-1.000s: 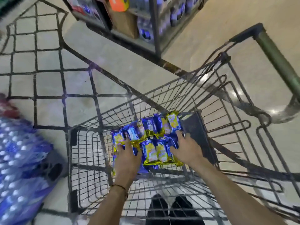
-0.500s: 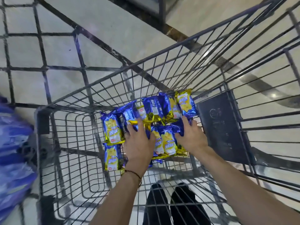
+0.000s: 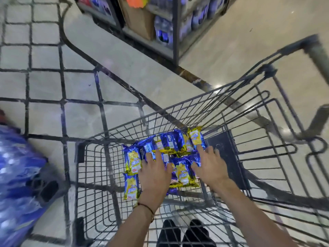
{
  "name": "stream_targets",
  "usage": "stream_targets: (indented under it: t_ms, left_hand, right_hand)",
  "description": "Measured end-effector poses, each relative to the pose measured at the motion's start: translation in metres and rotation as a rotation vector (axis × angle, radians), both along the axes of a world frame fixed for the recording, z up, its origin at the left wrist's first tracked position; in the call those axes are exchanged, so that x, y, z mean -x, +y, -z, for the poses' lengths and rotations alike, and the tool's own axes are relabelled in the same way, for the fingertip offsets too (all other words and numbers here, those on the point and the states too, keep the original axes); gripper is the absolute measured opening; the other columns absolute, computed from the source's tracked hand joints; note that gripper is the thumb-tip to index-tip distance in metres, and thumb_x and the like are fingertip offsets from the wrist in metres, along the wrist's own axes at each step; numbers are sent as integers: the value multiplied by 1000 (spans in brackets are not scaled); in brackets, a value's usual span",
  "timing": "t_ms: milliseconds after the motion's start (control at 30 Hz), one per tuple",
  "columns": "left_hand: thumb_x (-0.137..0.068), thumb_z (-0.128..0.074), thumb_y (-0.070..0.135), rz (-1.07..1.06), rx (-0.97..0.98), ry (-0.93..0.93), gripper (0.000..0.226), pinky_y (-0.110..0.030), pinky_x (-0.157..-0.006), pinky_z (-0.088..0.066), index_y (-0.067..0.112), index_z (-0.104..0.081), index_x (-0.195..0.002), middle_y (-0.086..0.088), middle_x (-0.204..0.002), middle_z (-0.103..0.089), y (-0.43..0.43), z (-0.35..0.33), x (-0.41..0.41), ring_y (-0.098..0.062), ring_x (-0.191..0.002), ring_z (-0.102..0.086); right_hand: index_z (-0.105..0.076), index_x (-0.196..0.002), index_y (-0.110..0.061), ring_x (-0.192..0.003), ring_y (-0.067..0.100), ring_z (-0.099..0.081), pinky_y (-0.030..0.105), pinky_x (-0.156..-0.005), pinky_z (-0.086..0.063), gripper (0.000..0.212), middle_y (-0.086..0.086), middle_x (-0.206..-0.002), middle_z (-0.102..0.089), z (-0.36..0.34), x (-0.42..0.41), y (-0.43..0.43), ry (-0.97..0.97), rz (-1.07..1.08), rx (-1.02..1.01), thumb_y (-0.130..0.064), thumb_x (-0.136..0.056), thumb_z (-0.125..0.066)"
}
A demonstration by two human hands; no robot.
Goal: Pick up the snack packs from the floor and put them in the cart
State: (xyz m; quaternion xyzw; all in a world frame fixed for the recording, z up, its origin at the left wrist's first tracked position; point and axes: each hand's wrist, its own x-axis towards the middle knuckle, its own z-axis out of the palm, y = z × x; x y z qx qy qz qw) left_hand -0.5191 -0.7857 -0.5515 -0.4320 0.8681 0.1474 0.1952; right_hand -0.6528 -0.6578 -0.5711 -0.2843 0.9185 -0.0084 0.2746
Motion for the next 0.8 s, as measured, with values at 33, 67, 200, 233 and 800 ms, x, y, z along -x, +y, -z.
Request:
stream_targets:
  t_ms: [33, 67, 200, 233, 800]
  left_hand:
    - [-98, -42, 53, 22, 3, -1, 56, -44, -88, -51, 22, -34, -144, -10, -142, -38, -2, -11, -2, -31, -124, -45]
    - [-98, -41, 53, 51, 13, -7, 54, -45, -89, -51, 22, -37, -142, -9, -141, -39, -5, -24, -4, -31, -124, -45]
    - [-98, -43, 46, 202, 44, 0, 50, -45, -95, -46, 20, -39, -141, -10, -140, -42, -16, -80, -14, -32, -123, -43]
    - [-98, -45, 45, 225, 42, 26, 51, -44, -96, -45, 20, -38, -142, -10, -140, -42, -19, -95, -18, -32, -123, -43]
    - [-98, -43, 36, 56, 290, 123, 50, -47, -102, -41, 22, -36, -145, -9, -142, -44, 6, -263, -129, -31, -128, -43]
  right_hand:
    - [-27, -146, -26, -126, 32, -39, 45, -90, -52, 64, 11, -135, -45, -16, -2, -1, 20, -18, 20, -49, -91, -52]
    - [-29, -145, -26, -125, 31, -39, 45, -91, -51, 61, 10, -134, -45, -33, -2, -3, 44, -44, 38, -48, -92, -50]
    - [-32, -143, -24, -122, 29, -40, 43, -91, -48, 56, 7, -132, -46, -103, -6, -8, 110, -184, 100, -46, -93, -45]
    - [-33, -144, -23, -123, 29, -39, 44, -92, -47, 55, 7, -132, -45, -120, -8, -10, 124, -215, 117, -45, -94, -44]
    - [-37, -144, -21, -128, 30, -42, 47, -100, -43, 54, 7, -140, -47, -292, -77, -31, 351, -686, 297, -45, -96, -42]
